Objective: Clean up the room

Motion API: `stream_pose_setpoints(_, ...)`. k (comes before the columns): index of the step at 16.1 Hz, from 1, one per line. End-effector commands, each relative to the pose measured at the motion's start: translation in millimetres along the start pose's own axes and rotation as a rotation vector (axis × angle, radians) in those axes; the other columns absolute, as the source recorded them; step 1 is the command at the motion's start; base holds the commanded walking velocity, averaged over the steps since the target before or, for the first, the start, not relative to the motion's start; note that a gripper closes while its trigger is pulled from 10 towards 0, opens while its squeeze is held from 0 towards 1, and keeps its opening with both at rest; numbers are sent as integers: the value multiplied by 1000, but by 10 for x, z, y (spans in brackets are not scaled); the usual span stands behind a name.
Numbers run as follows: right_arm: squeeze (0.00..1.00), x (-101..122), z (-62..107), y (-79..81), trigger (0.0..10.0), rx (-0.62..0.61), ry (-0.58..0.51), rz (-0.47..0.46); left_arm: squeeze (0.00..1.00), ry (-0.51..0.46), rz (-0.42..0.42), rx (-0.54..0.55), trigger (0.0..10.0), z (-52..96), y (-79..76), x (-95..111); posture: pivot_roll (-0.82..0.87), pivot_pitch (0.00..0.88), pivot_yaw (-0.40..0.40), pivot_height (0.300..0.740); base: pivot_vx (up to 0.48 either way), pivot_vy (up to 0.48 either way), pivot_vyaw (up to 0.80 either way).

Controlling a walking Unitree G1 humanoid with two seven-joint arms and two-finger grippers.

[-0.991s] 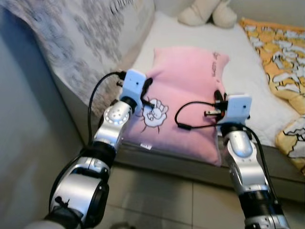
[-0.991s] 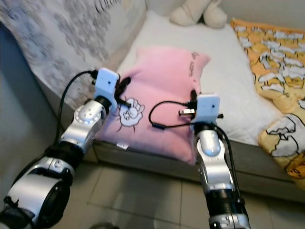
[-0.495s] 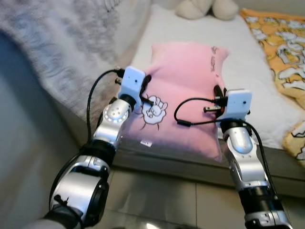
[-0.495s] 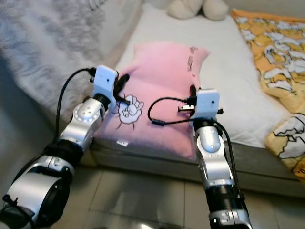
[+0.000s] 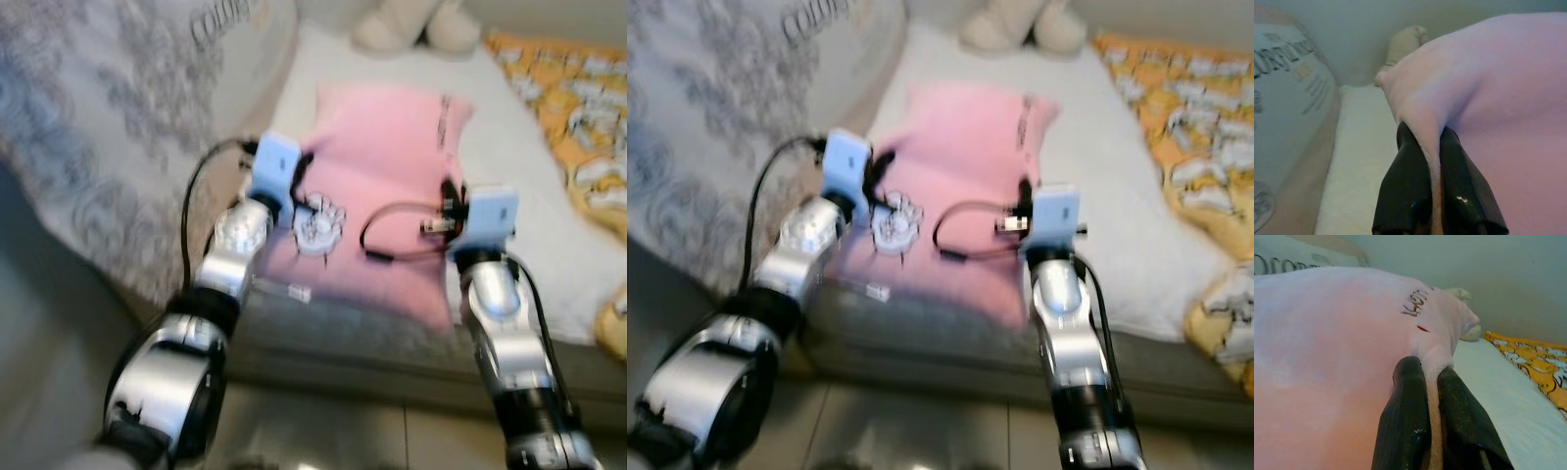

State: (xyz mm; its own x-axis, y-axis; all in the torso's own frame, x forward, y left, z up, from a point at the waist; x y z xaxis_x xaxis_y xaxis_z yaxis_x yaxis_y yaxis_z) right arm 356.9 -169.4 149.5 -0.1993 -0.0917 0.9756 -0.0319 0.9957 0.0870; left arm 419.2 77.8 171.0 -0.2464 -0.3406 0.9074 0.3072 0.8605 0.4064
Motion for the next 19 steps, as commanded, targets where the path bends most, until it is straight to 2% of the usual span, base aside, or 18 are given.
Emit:
stream_pose_setpoints(1,0,44,56,-374,10000,-118,-13,30,0,-5,24,109,10000,-9,239,43,21,0,-7,740,337,341,0)
stream_pose_setpoints(8,0,39,74,-387,10000,-127,-13,27,0,3,36,113,10000,-38,256,58,17,0,-4,740,350,328,0)
stream_pose_setpoints(12,0,26,103,-394,10000,-134,-9,26,0,3,41,100,10000,-63,197,77,7,0,-1,740,382,289,0)
stream_pose_setpoints(14,0,14,120,-407,10000,-137,-4,28,0,5,42,89,10000,-81,151,91,7,0,-2,740,437,0,0)
stream_pose_setpoints(16,0,1,87,-480,10000,-143,14,34,0,25,39,76,10000,-133,77,114,11,0,-1,740,454,0,0)
stream_pose_setpoints(17,0,-12,34,-567,10000,-161,39,22,0,52,-8,66,10000,-179,26,131,14,0,-1,740,0,0,0)
stream_pose_setpoints(18,0,18,-31,-662,10000,-178,50,17,0,74,20,51,10000,-232,-36,162,15,0,-2,740,0,0,0)
stream_pose_setpoints(19,0,62,-76,-728,10000,-190,50,23,0,52,35,24,10000,-281,-108,256,13,0,2,740,0,0,0)
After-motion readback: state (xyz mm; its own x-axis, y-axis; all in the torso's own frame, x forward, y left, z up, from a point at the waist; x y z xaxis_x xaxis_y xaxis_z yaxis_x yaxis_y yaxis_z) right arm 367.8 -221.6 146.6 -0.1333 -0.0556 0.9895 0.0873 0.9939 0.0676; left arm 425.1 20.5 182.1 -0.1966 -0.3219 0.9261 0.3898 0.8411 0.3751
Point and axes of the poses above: a point about 5 cm out from each wrist's last joint towards the gripper, its own z axis pointing back from the gripper into the wrist, its own x axis along the axis of the wrist's last joint, y = z × x, the point moved 4 cm from there along -z, pointing out of the wrist towards the gripper, and after that the axes turned 13 degrees about -z, right-handed, at the moved point
